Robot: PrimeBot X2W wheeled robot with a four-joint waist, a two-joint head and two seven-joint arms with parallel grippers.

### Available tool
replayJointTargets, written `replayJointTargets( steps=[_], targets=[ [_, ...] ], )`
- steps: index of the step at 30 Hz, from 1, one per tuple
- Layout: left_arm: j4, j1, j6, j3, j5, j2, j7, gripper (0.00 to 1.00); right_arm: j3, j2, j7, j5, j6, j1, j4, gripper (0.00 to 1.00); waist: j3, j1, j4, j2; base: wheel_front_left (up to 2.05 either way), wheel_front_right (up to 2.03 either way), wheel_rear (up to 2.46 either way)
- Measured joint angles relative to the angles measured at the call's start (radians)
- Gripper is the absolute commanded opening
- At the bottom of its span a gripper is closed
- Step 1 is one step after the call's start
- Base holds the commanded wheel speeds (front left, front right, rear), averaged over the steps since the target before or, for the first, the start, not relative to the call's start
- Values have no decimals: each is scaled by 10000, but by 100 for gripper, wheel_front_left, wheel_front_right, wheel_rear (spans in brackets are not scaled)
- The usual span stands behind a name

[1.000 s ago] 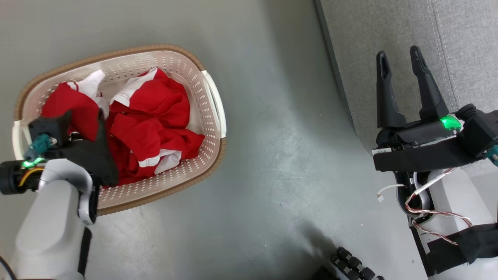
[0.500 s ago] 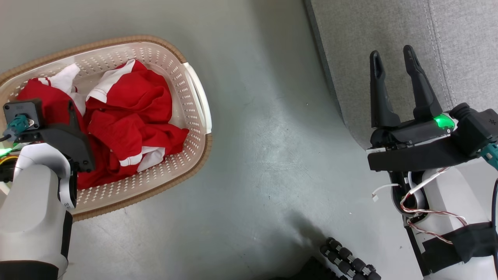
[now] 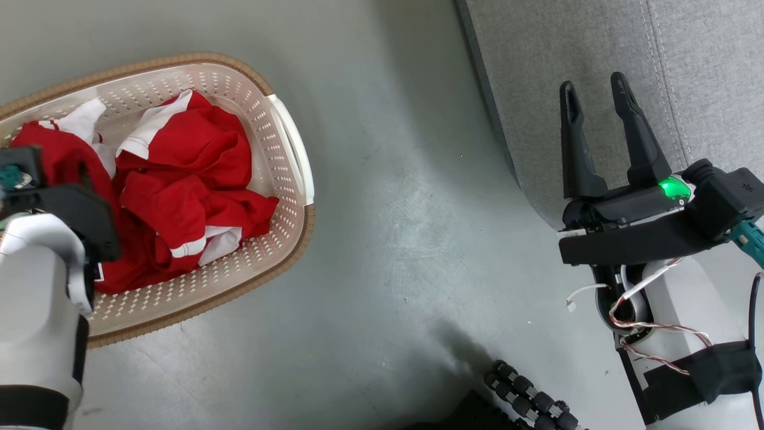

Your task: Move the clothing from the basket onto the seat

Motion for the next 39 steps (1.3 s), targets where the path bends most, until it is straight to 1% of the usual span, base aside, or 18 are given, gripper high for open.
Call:
replayJointTargets(
  steps=[5,11,14,16,18,19,22,28,39],
  targets=[
    [274,-397,82,21,71,215,151,100,59,10,0,2,2,-6,2,100,53,0,-94,0,0,0,0],
    [665,-667,71,-102,332,456,497,100,105,17,0,12,4,-8,6,100,107,0,-223,0,0,0,0],
    [882,-721,-15,-192,357,449,708,89,121,19,0,13,75,-17,6,100,136,1,-277,0,0,0,0],
    [980,-788,-94,-261,360,418,796,68,155,21,0,25,75,-35,6,100,152,1,-303,0,0,0,0],
    [1049,-796,-94,-314,380,372,805,12,186,25,0,96,73,-40,4,100,160,0,-317,0,0,0,0],
    [1099,-796,-105,-341,382,330,805,0,190,27,0,107,73,-41,4,100,162,0,-318,0,0,0,0],
    [1127,-807,-192,-418,428,270,802,0,190,29,0,111,71,-76,6,100,154,0,-303,0,0,0,0],
    [1250,-821,-288,-474,430,-125,648,0,196,31,0,119,61,-184,75,100,9,0,-207,0,0,0,0],
    [1283,-779,-755,-531,412,-307,-56,0,198,31,0,119,-25,-178,136,100,-407,1,-28,0,0,0,0]
  ],
)
